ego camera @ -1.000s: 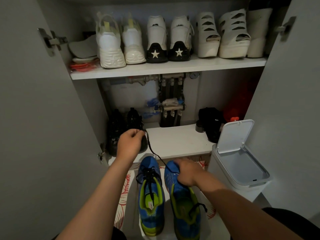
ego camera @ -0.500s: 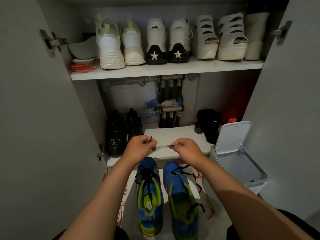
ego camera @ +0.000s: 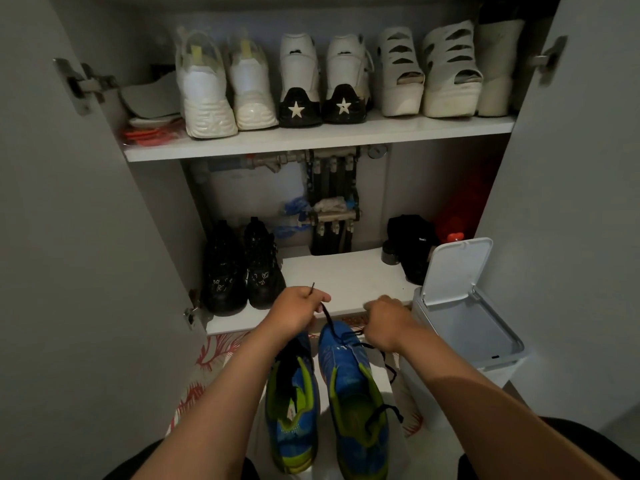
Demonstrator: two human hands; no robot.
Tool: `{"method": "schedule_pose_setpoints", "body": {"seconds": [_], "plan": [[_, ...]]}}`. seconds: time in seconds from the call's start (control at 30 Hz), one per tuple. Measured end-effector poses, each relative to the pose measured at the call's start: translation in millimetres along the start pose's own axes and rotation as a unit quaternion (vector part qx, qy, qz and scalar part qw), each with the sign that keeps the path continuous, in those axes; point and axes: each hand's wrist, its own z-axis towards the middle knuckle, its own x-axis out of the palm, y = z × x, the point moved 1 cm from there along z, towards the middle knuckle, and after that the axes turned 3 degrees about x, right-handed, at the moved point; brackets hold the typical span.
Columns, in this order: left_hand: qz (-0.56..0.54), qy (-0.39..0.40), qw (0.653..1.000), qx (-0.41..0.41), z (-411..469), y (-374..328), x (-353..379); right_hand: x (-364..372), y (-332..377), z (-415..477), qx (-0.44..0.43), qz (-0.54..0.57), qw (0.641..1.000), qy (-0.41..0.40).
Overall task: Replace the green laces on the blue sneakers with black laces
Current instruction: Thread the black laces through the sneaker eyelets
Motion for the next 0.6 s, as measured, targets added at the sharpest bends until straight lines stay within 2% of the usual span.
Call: {"method": "schedule_pose_setpoints", "body": {"seconds": [0.07, 0.13, 0.2, 0.27, 0.33, 0.43, 0.6], "plan": [[0.000, 0.047, 0.999, 0.012, 0, 2, 10, -2, 11, -2, -0.058, 0.175, 0.983, -0.004], [0.003, 0.080, 0.997, 0.022, -1, 1, 16, -4, 23, -4, -0.090, 0.349, 0.932, 0.025], [0.002, 0.068, 0.997, 0.033, 1, -1, 19, -5, 30, -4, -0.073, 0.451, 0.888, 0.058], [-0.023, 0.013, 0.999, 0.031, 4, -3, 17, -4, 29, -3, -0.029, 0.468, 0.881, 0.065], [-0.039, -0.018, 0.999, 0.024, 7, -3, 11, -5, 25, 0, -0.003, 0.429, 0.902, 0.044], [-0.019, 0.018, 0.999, 0.024, 9, 2, 7, -2, 21, 7, -0.029, 0.385, 0.922, 0.031], [0.026, 0.047, 0.998, 0.030, 11, 11, 10, 10, 13, 16, -0.075, 0.384, 0.919, 0.049]]}}
